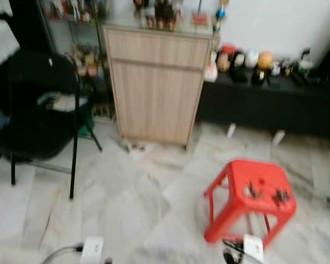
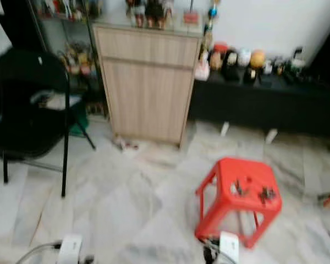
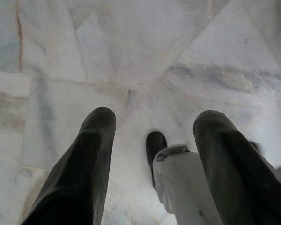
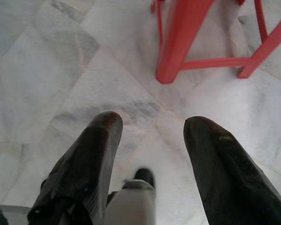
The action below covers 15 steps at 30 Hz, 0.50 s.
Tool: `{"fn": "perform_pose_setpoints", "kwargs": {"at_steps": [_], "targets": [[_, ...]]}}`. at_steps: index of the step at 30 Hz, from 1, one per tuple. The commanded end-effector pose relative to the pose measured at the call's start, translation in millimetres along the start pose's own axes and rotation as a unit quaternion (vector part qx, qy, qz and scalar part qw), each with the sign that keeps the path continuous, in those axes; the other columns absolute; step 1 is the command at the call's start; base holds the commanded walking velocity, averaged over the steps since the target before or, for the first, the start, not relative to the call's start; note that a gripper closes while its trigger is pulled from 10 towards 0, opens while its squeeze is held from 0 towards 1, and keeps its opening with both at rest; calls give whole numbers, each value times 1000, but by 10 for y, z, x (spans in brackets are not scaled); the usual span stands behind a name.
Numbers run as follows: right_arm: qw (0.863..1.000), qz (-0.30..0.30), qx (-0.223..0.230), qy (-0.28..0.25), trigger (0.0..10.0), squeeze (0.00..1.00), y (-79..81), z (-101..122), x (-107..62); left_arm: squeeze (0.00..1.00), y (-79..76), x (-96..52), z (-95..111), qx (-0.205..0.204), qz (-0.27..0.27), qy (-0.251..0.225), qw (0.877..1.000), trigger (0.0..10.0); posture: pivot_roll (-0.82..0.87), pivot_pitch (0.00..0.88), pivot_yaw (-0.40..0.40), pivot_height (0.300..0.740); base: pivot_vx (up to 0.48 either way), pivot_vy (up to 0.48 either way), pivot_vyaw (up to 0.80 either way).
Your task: Hang keys on a hook
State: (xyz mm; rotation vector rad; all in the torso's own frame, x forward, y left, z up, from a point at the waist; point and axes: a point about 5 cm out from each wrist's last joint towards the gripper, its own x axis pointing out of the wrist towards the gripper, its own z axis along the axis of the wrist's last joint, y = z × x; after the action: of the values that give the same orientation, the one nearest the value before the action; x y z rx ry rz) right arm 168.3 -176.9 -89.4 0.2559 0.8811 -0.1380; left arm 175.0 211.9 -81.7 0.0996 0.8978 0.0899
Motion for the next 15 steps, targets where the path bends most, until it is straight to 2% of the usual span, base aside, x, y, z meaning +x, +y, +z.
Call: {"fn": "perform_pose_setpoints", "kwargs": {"at_steps": [1,15], "targets": [[1000,-13,3,-6,10000,0,-92,15,-14,0,-99,0,-18,0,-12,4,1000,10000,56,0,-73,740,0,-270,0],[1000,-25,8,-17,10000,0,-107,32,-16,0,-117,-1,-20,-9,-16,2,1000,10000,54,0,-74,740,0,-271,0]]}}
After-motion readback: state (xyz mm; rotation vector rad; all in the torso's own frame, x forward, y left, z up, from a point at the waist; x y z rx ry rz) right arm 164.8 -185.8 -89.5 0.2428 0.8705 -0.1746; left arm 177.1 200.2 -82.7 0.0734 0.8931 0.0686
